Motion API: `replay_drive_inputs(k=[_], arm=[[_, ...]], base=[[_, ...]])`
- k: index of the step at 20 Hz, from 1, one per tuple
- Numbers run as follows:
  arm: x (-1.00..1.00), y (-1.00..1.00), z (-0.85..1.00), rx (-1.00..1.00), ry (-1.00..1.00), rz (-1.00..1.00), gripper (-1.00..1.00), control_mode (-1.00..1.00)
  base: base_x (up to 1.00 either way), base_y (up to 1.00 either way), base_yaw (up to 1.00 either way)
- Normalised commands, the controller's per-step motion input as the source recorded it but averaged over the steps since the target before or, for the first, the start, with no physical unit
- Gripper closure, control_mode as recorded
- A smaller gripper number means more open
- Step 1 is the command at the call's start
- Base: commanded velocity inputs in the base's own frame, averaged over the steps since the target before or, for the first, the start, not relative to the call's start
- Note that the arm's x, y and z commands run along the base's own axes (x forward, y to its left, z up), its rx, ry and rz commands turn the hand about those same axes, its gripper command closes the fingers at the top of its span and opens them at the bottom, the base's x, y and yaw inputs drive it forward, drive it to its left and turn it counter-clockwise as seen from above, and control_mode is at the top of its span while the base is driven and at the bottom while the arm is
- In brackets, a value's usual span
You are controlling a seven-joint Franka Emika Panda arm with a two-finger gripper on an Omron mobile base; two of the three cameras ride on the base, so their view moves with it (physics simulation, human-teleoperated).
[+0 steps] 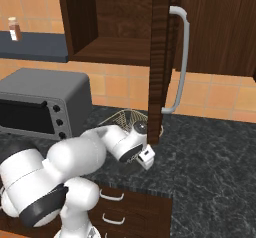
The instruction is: Open the cabinet, pick up the bread from the cabinet and place it in the basket. Then move the basket to the dining counter.
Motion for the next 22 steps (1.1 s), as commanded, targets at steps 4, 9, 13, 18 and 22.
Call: replay_drive_inputs(k=[4, 9, 13, 18, 22], arm=[[0.00, 0.37, -0.26, 0.00, 0.02, 0.05, 1.00, -1.00], [-0.07, 0.39, -0.23, 0.00, -0.01, 0.10, 1.00, -1.00], [-0.26, 0.44, 0.00, -0.01, -0.19, 0.09, 1.00, -1.00], [-0.09, 0.08, 0.01, -0.03, -0.05, 0.01, 1.00, -1.00], [-0.03, 0.00, 0.09, 0.00, 0.00, 0.00, 1.00, -1.00]], base=[[0.00, 0.00, 0.00], [0.00, 0.00, 0.00], [0.00, 0.00, 0.00], [0.00, 0.00, 0.00], [0.00, 0.00, 0.00]])
